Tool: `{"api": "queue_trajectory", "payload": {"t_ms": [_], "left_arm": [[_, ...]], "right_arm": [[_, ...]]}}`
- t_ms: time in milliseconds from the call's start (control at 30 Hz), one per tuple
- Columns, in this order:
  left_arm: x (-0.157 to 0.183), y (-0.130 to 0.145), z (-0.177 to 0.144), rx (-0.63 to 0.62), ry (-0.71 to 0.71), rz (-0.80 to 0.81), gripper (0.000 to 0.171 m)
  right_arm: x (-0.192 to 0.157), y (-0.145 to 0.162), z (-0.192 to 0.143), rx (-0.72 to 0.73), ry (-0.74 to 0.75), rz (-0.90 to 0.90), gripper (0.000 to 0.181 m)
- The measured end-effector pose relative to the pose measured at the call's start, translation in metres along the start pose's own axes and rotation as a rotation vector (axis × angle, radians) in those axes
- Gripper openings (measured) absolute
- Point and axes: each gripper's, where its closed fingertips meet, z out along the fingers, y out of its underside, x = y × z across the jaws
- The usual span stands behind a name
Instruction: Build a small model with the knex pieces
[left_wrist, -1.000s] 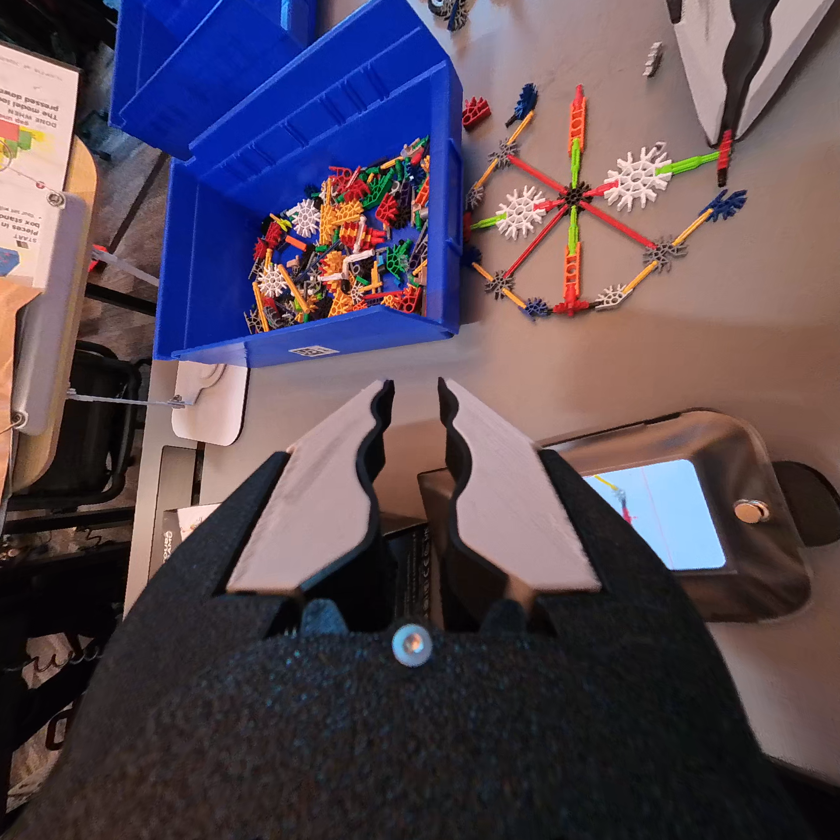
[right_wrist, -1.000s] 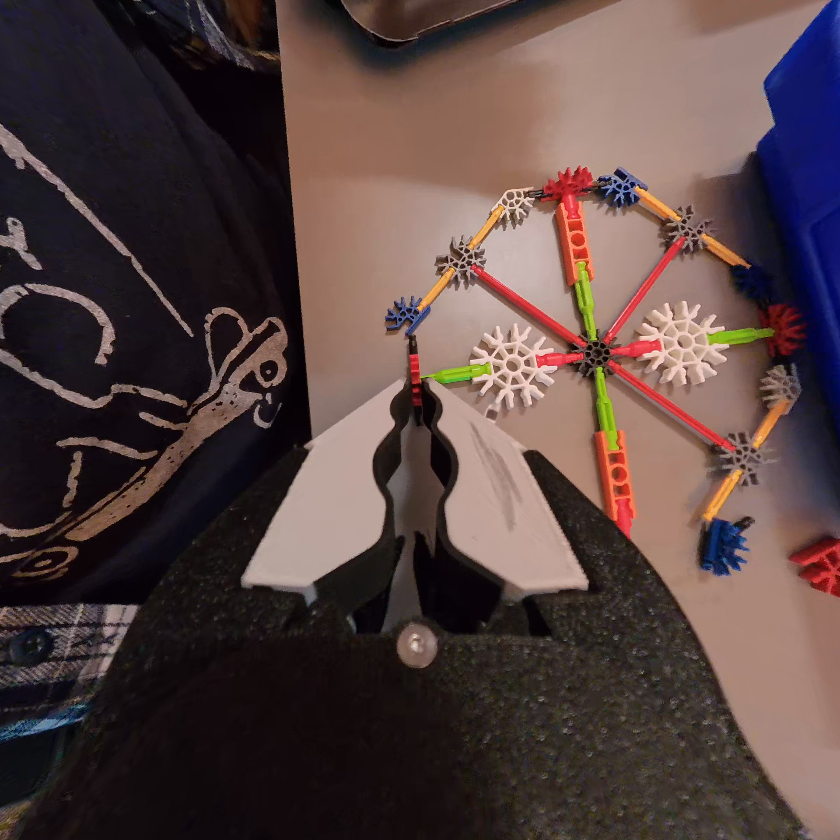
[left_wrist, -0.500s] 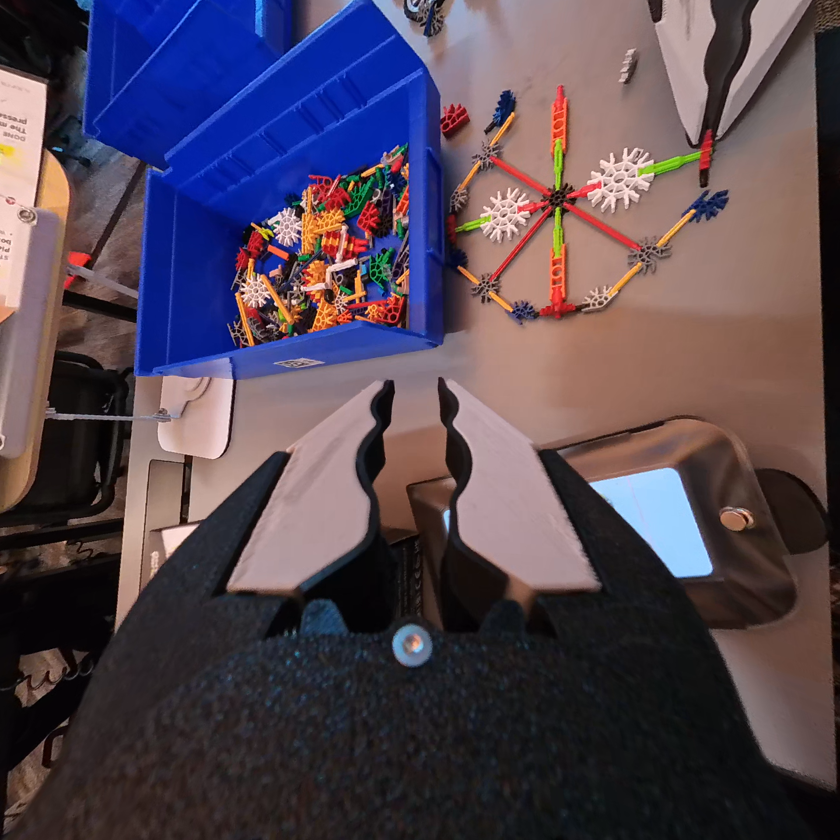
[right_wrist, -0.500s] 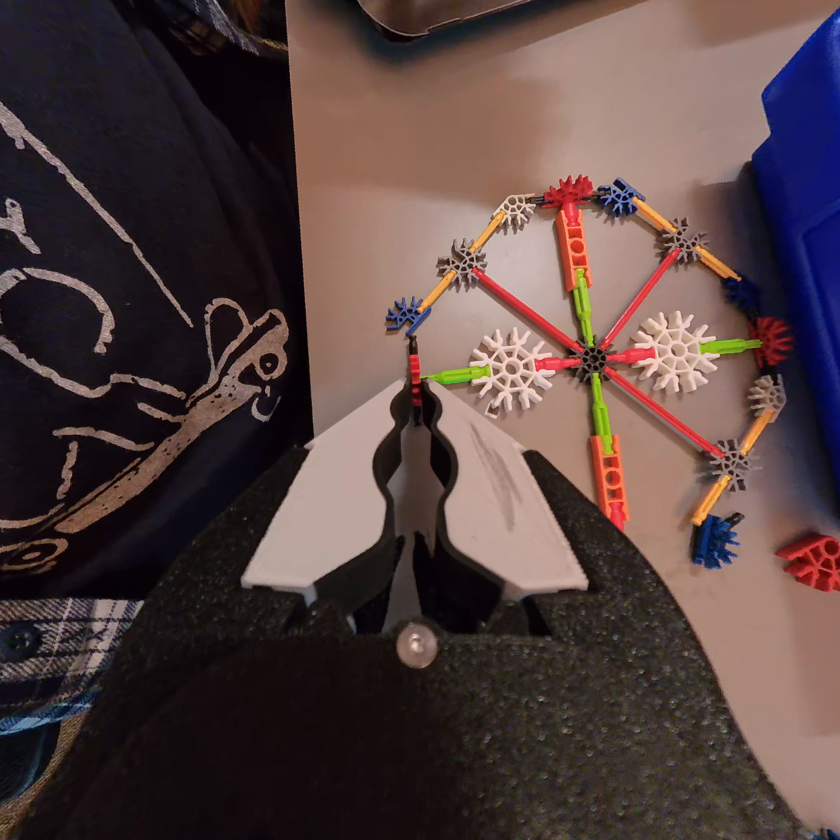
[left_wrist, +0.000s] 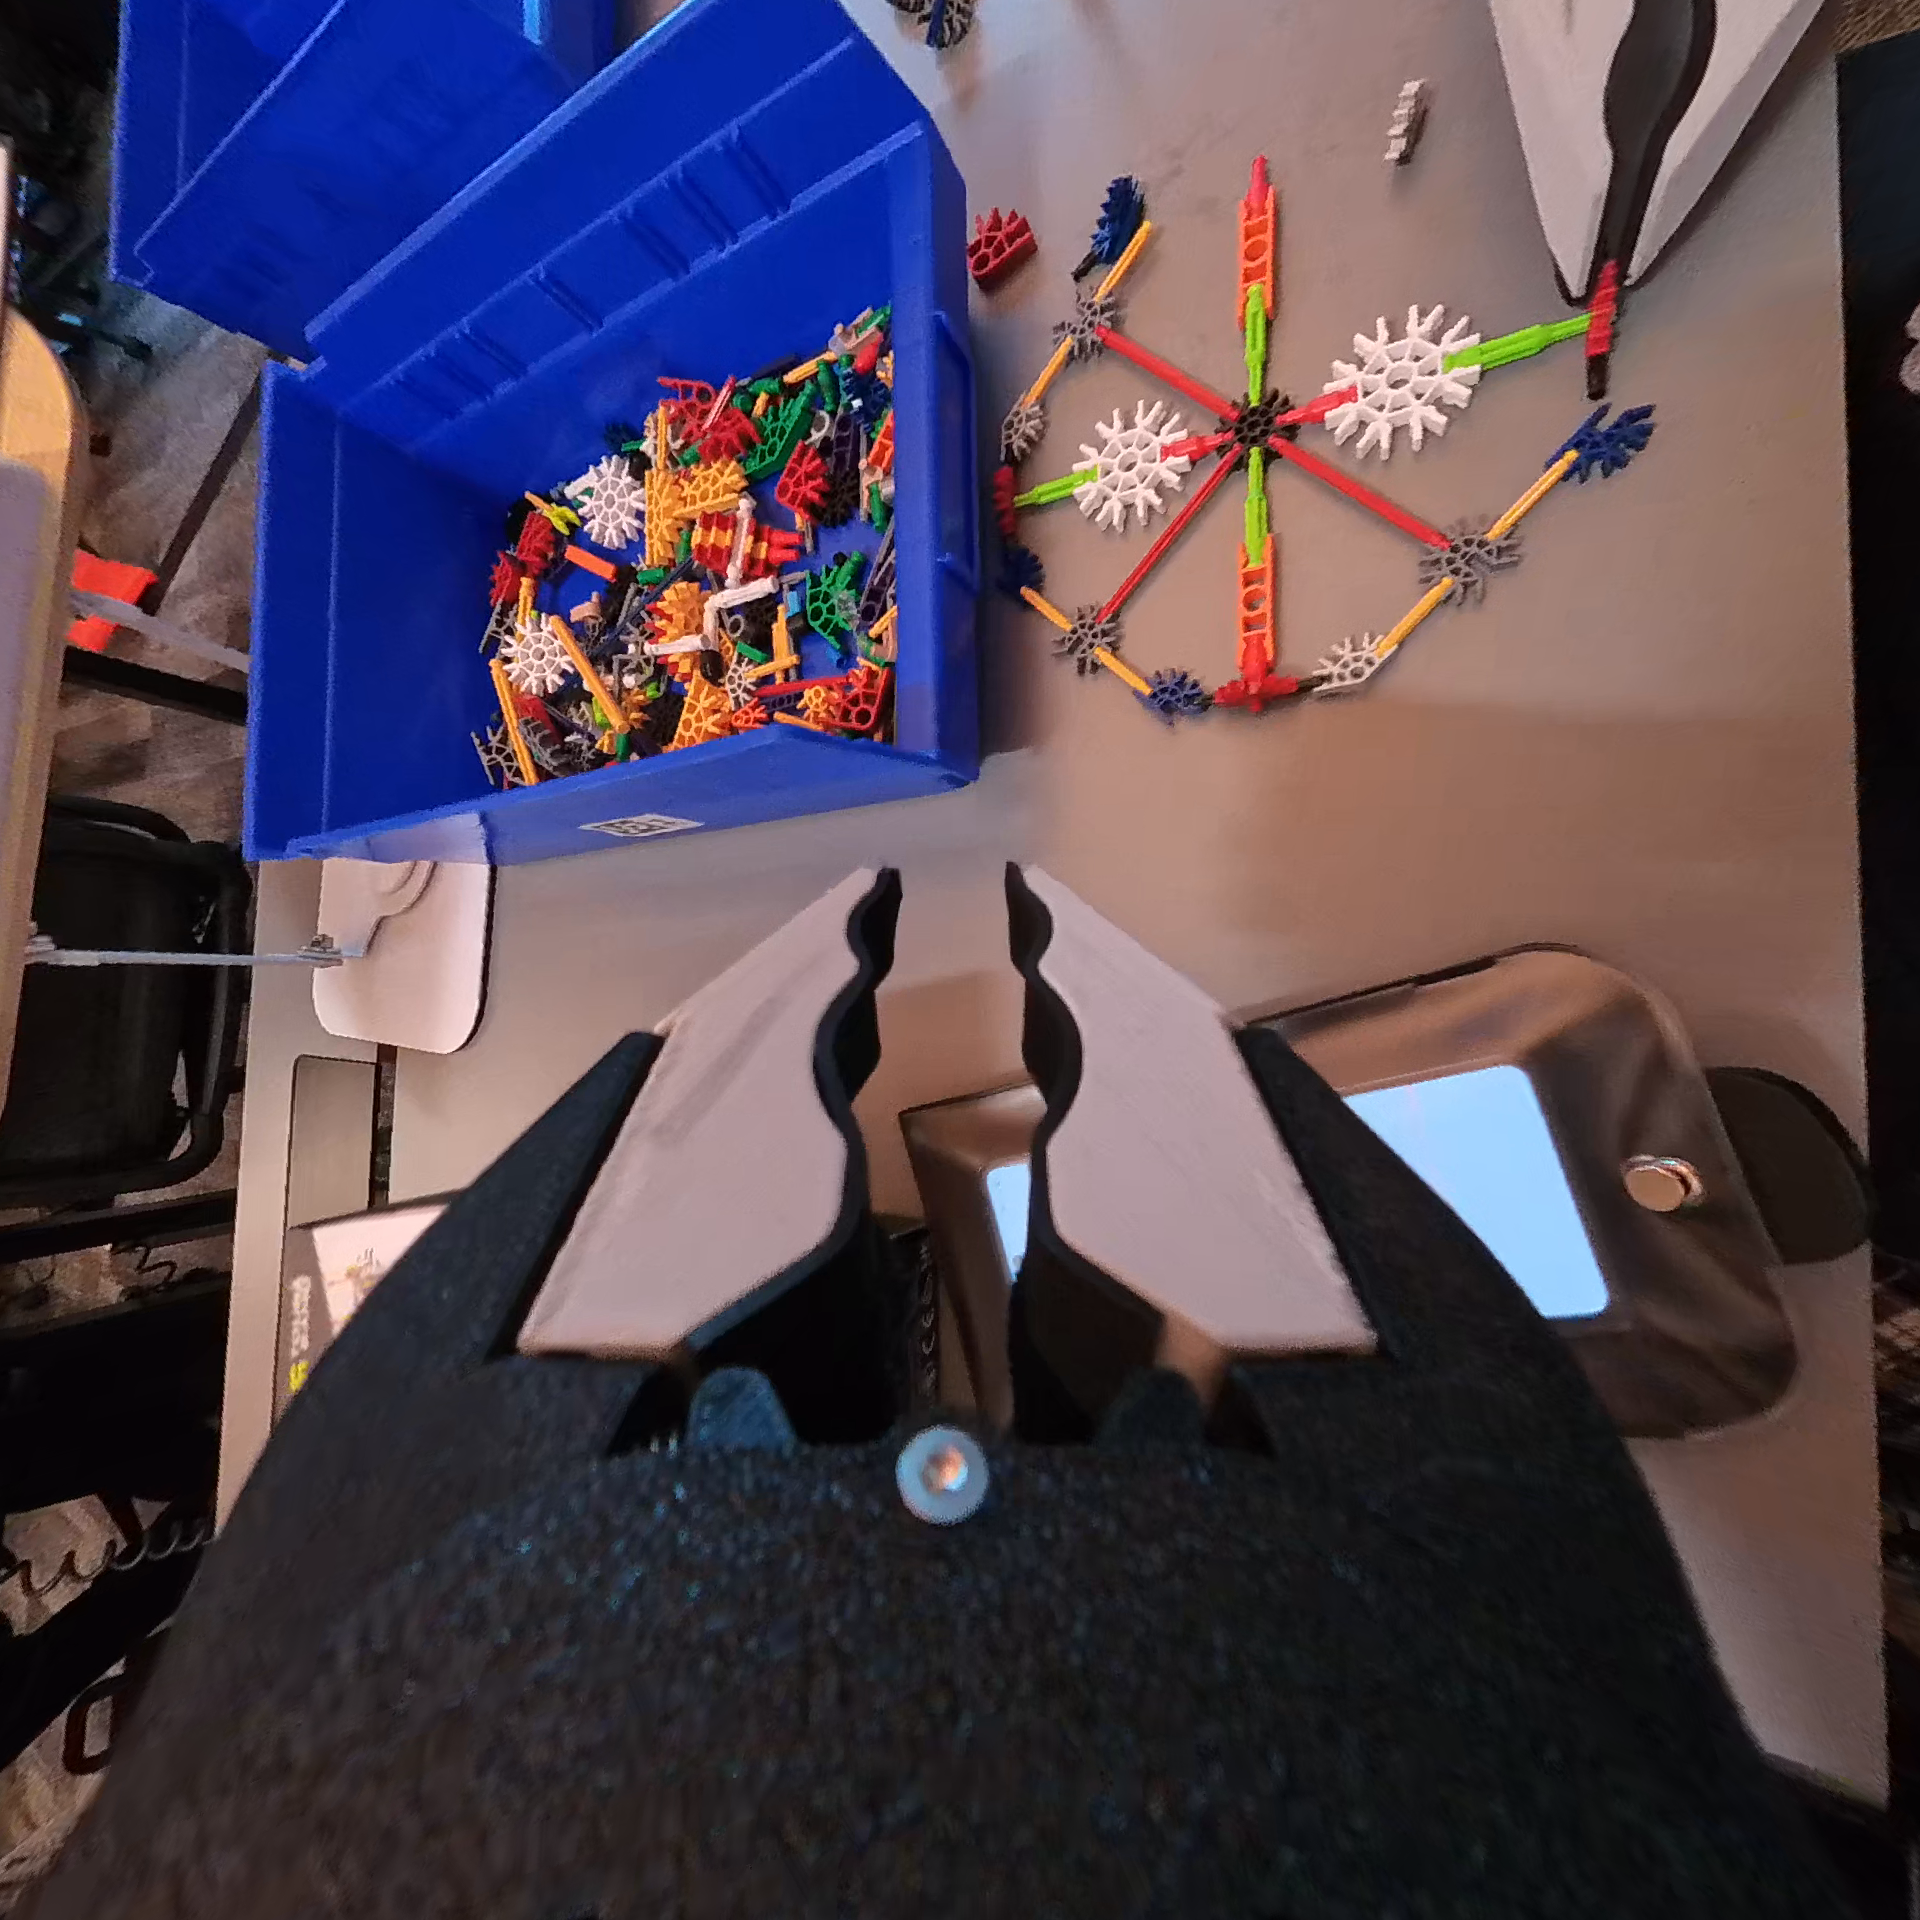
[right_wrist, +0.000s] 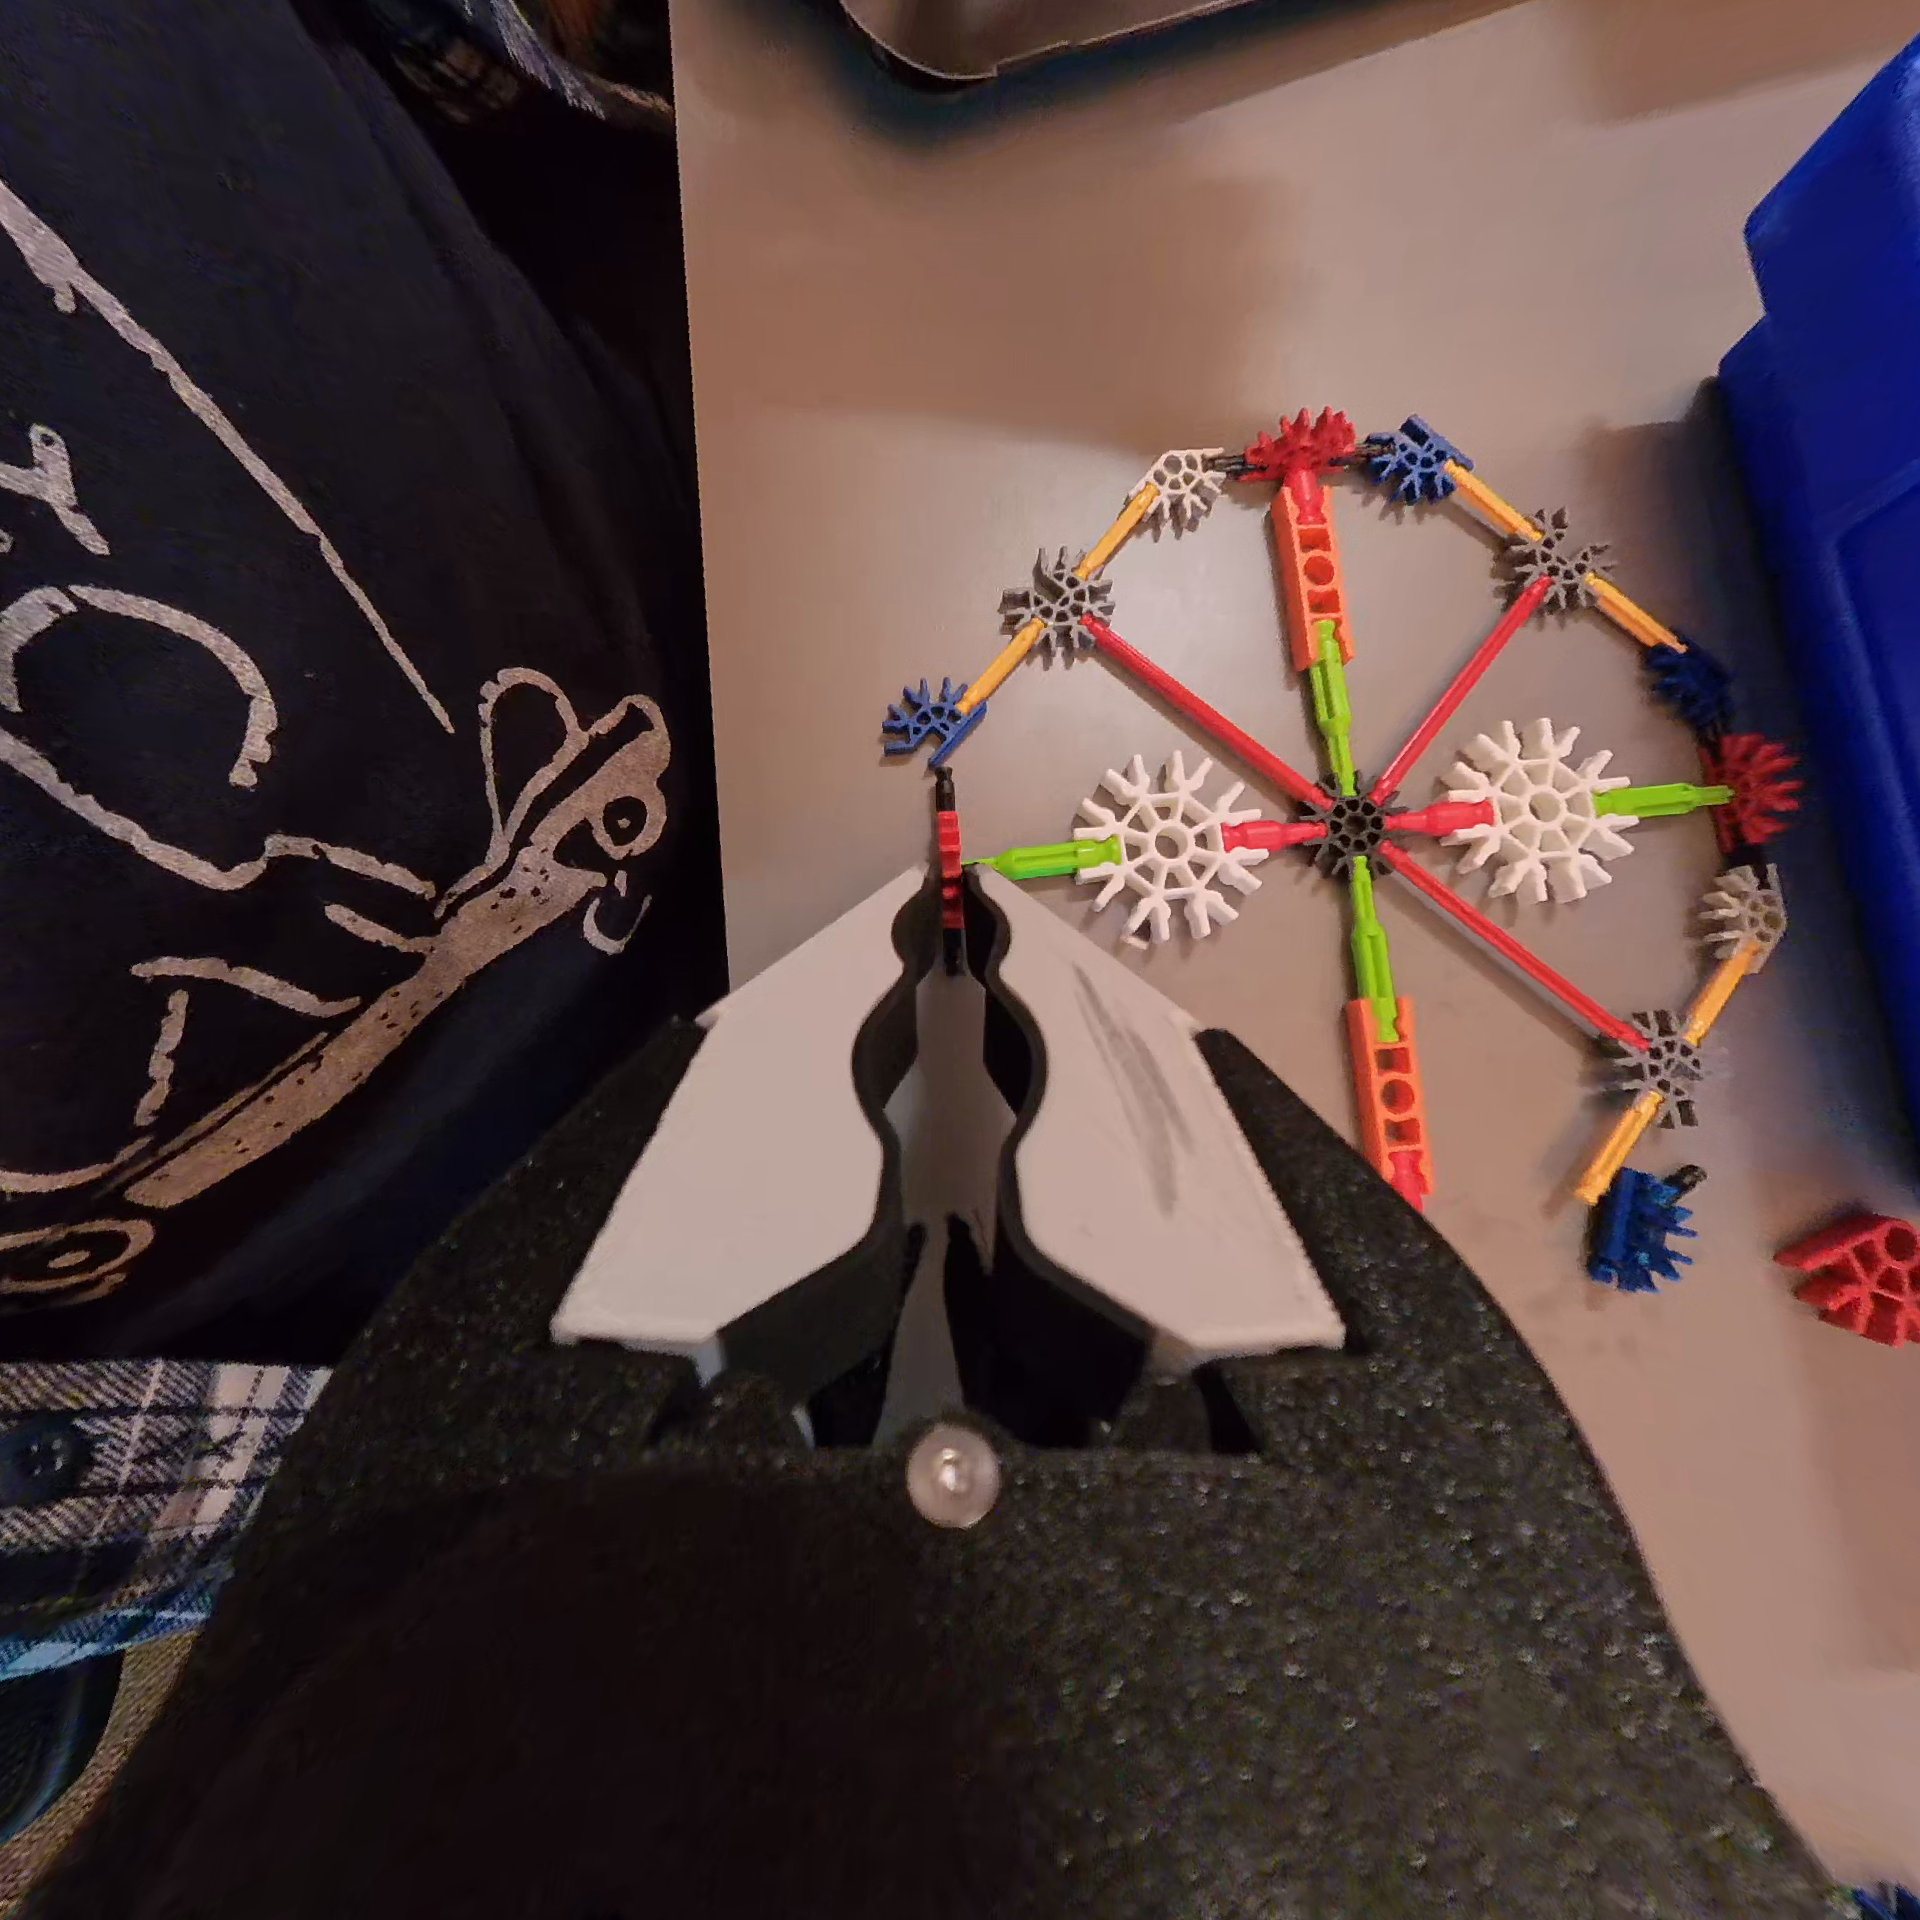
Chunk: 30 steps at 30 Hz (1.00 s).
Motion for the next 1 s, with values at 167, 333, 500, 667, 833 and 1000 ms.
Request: {"api": "queue_trajectory", "payload": {"t_ms": [167, 333, 500, 667, 833, 1000], "left_arm": [[-0.012, 0.009, -0.015, 0.013, -0.052, -0.04, 0.021], [-0.033, 0.028, -0.04, 0.051, -0.159, -0.129, 0.021], [-0.044, 0.046, -0.061, 0.08, -0.223, -0.199, 0.021], [-0.041, 0.059, -0.061, 0.083, -0.227, -0.225, 0.021], [-0.033, 0.065, -0.053, 0.074, -0.212, -0.231, 0.022], [-0.031, 0.066, -0.05, 0.083, -0.205, -0.246, 0.022]], "right_arm": [[0.0, 0.001, -0.001, 0.0, 0.002, 0.003, 0.003], [0.0, 0.002, -0.002, 0.008, 0.003, 0.016, 0.003], [0.001, 0.004, -0.004, 0.003, 0.012, 0.034, 0.003], [0.002, 0.004, -0.004, -0.003, 0.016, 0.042, 0.003], [0.003, 0.004, -0.006, -0.003, 0.025, 0.047, 0.003], [0.003, 0.006, -0.007, -0.002, 0.027, 0.058, 0.003]]}}
